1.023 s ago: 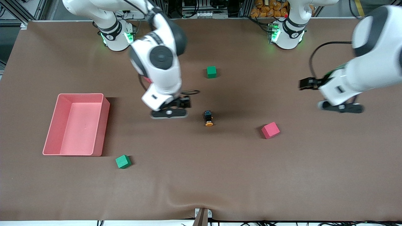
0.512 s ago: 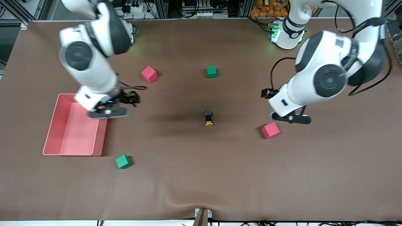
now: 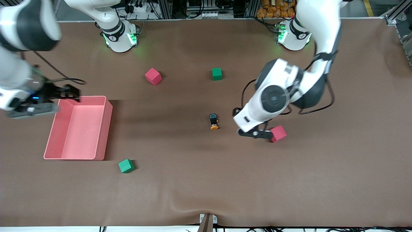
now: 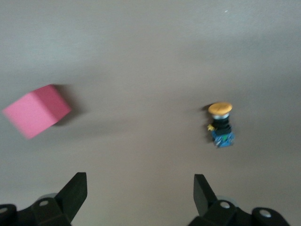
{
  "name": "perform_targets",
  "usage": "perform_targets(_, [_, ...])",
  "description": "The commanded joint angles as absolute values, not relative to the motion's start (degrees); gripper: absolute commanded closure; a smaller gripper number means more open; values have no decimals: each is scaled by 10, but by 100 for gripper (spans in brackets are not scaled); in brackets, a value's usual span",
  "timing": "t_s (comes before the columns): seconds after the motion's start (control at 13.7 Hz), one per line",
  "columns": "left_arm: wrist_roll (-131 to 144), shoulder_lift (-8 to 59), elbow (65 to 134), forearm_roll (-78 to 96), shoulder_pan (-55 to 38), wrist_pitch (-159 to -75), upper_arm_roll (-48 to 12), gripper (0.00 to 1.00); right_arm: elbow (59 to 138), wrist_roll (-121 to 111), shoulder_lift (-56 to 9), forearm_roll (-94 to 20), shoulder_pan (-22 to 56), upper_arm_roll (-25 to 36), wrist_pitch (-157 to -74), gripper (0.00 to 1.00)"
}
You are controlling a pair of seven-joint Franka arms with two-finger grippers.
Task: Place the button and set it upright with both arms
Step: 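Raise the right gripper away while the left gripper reaches the button, then lower the left gripper over the button and close on its body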
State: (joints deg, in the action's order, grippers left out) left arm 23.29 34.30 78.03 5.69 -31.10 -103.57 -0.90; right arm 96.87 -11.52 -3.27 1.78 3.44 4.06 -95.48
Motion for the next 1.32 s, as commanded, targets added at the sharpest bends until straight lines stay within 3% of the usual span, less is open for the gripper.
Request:
perform_targets(0.0, [272, 394, 751, 63, -344, -1086, 0, 0, 987, -171, -11, -5, -33, 26, -947, 0])
perform_targets(0.51, [408, 476, 752, 62, -404, -1213, 4, 0, 933, -129, -11, -5, -37, 25, -905, 0])
perform_targets(0.88, [459, 488, 752, 63, -412, -1224, 0, 0, 869, -47, -12, -5, -7, 22, -859, 0])
perform_targets(1.24, [489, 504, 756, 63, -417, -1243, -1, 0, 872, -52, -6, -4, 4, 25, -848, 0])
